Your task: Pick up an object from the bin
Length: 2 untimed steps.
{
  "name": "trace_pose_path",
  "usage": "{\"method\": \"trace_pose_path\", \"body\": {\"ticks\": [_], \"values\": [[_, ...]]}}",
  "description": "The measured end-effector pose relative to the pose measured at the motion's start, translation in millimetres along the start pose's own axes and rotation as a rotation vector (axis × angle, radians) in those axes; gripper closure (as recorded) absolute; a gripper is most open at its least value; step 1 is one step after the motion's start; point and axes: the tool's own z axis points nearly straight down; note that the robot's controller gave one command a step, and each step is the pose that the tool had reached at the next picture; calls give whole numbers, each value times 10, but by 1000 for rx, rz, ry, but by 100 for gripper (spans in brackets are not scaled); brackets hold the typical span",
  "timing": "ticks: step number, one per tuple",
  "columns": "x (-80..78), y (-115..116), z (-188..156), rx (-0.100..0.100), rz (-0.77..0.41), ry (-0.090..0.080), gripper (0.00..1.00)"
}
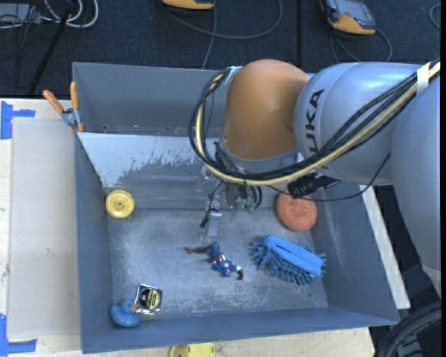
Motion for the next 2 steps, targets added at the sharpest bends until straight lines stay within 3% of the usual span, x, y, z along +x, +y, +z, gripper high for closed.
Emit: {"method": "trace_pose_path", "body": {"ticks": [1, 2], "values": [[301, -295, 356, -2, -118, -12, 0], [230, -561, 856, -2, -74, -5, 0]]}}
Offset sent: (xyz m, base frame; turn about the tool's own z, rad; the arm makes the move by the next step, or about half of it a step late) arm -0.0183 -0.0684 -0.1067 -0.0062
